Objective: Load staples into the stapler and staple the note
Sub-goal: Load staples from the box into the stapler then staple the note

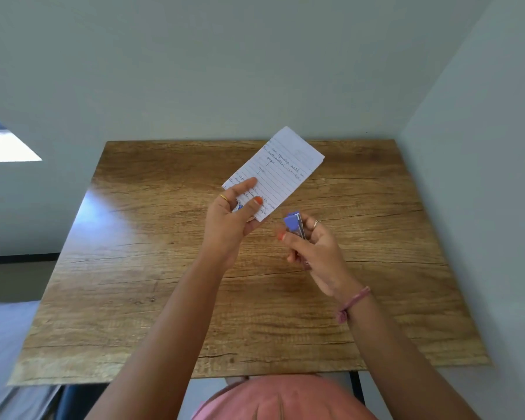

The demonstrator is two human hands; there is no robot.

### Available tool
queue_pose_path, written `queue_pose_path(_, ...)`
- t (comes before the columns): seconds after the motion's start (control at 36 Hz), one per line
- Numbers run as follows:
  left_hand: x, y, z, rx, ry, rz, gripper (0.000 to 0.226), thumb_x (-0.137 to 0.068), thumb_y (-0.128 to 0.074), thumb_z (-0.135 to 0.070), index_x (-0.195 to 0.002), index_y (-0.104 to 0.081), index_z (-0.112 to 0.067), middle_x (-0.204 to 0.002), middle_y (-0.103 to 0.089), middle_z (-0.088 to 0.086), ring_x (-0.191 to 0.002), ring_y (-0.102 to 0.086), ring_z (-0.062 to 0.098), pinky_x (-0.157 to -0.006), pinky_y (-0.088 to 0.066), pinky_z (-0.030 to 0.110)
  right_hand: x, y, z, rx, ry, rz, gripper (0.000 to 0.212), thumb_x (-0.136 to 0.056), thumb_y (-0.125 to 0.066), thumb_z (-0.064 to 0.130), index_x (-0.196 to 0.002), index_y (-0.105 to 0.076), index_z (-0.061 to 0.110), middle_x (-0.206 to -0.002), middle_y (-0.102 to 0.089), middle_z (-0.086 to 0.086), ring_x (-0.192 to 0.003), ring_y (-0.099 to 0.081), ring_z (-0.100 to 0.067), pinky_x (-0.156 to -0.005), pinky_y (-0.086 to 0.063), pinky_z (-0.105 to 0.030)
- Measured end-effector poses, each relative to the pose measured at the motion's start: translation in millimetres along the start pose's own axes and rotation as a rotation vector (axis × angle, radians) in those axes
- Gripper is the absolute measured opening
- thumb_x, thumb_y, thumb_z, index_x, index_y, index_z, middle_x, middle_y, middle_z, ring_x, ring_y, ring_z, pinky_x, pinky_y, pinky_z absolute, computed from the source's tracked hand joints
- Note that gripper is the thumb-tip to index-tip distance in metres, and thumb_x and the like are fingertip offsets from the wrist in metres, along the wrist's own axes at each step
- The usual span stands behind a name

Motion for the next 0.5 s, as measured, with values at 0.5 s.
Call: queue_pose_path(0.5,9,-17,-4,-0.308,-0.034,0.21,0.039,-0.086,-0.066,-0.001,-0.117,-0.066,-0.026,-0.1,-0.074,-0.006,-0.085,-0.069,0.013,-0.074,-0.056,0.025,7,9,14,-0.334,-0.188,0.152,0.046,-0.086,-0.063,0.043,-0.121,-0.061,0.012,-0.084,-0.069,-0.001,-0.062,-0.057,-0.008,-0.046,-0.045,-0.018)
Point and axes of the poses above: each hand's wrist, its own x-axis away from the middle knuckle, its own y-axis out of the back of the hand, z = x × y, the point moved 3 cm from there along -x, towards the middle knuckle
